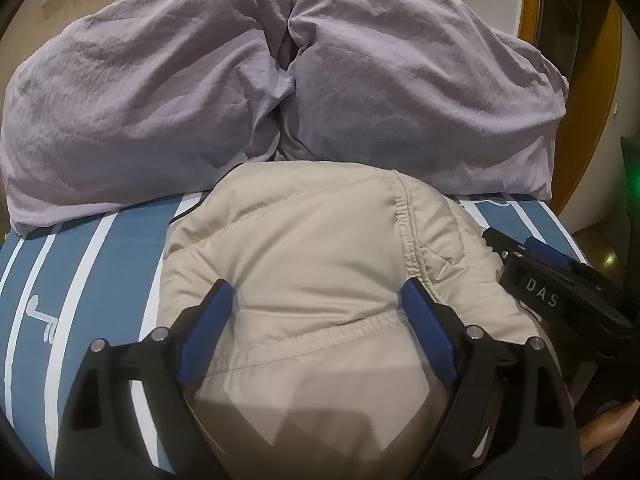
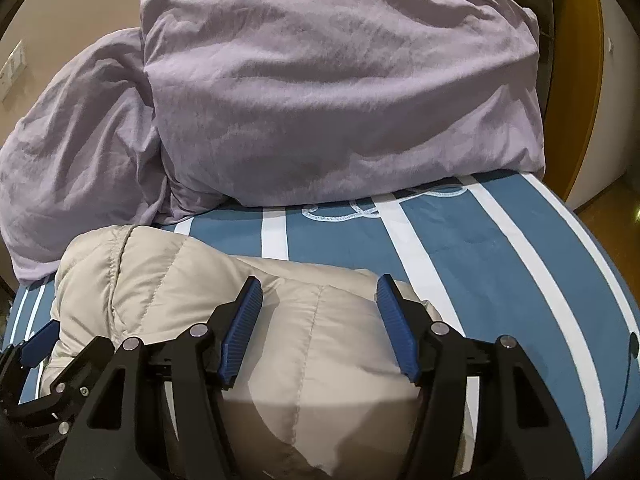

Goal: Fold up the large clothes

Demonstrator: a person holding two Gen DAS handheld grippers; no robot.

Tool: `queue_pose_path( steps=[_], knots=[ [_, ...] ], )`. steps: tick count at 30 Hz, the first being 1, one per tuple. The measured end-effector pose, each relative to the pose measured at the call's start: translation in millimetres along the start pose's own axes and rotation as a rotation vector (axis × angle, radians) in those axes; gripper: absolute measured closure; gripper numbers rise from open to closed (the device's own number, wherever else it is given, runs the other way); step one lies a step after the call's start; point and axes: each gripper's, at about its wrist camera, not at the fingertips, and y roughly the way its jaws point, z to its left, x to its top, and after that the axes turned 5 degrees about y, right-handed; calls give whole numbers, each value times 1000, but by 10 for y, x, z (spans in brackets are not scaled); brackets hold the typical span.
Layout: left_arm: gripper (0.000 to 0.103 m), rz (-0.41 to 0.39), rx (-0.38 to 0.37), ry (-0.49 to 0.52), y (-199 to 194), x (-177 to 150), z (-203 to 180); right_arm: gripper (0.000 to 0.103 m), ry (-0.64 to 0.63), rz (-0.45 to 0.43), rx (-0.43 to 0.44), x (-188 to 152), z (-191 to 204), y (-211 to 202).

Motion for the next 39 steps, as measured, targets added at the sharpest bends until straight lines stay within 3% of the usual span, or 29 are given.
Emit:
queue_pose_path(
  steps=[30, 33, 39],
  knots=[
    [16, 3, 22, 21, 82, 15, -88, 33, 53, 21, -24, -75, -106, 198],
    [16, 12, 18, 22, 70, 29, -76, 29, 39, 39, -67, -35, -84, 140],
    [15, 30, -12, 20, -65, 148, 0, 29, 26, 4, -42, -12, -128, -199]
  ],
)
